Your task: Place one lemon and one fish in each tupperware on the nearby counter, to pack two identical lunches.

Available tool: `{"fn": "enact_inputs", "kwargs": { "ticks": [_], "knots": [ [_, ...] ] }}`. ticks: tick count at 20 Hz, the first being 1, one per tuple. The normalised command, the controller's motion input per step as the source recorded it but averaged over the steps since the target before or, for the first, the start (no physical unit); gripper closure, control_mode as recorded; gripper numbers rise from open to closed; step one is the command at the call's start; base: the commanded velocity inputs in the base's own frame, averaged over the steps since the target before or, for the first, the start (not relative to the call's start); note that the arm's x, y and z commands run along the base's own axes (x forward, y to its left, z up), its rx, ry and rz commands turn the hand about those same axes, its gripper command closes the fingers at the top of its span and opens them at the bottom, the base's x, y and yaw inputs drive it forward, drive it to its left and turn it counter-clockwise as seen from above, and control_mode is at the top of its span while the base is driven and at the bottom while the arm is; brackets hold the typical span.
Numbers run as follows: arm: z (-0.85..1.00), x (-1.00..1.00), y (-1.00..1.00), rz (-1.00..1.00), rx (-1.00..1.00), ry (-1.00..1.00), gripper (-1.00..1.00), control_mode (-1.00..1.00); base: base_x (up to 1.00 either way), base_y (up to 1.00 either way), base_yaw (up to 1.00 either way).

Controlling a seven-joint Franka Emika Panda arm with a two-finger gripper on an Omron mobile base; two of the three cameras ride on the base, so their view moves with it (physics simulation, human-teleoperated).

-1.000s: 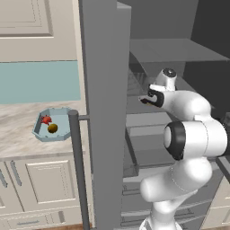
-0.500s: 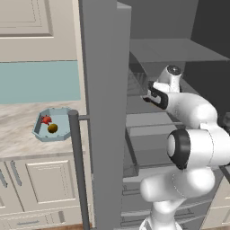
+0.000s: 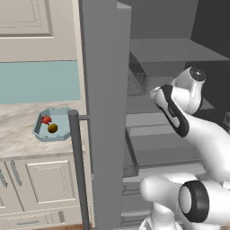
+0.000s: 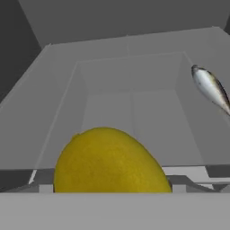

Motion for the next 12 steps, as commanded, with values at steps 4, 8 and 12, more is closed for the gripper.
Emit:
{"fn": "enact_inputs", "kwargs": {
  "ticks": [4,8,12],
  "knots": [
    [0.0,-1.0,0.0,0.0,0.0,0.02,1.0,-1.0,0.0,0.0,0.0],
    [-0.02,-1.0,-0.01,0.0,0.0,0.07,1.0,-1.0,0.0,0.0,0.0],
    [-0.03,-0.25,0.0,0.0,0.0,0.04,1.0,1.0,-0.75,0.0,0.0]
  ]
}}
